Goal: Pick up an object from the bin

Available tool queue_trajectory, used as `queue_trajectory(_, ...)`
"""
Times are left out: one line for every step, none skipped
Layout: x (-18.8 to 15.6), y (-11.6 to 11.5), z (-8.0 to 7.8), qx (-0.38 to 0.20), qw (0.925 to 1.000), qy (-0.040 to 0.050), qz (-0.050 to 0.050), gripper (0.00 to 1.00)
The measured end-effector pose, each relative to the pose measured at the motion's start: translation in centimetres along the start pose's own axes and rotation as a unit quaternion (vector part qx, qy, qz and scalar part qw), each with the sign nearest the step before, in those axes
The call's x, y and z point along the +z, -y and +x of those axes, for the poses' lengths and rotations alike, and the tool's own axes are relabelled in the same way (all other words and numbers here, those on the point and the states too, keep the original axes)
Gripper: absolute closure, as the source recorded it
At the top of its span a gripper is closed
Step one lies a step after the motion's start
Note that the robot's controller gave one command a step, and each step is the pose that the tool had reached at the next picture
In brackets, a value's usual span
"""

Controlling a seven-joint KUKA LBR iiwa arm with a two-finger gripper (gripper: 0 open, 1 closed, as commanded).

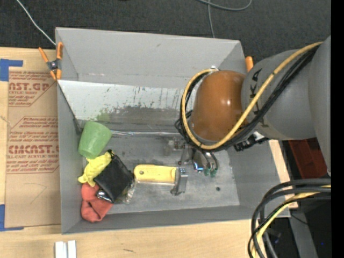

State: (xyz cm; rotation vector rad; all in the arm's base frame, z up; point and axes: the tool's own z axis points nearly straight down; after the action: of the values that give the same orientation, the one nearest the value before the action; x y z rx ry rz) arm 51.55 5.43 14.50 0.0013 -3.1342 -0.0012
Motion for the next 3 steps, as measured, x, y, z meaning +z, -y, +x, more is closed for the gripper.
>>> queue_trajectory(-0.5,0.0,-0.2,0.0,1.0,0.0038,0.0,0.0)
queue_trajectory(7.0,0.1,0.2,0.024,0.9997,-0.0006,-0.001,0.0)
queue_trajectory(7.5,-2.4,2.2,0.085,0.9964,0.0045,-0.001,1.0)
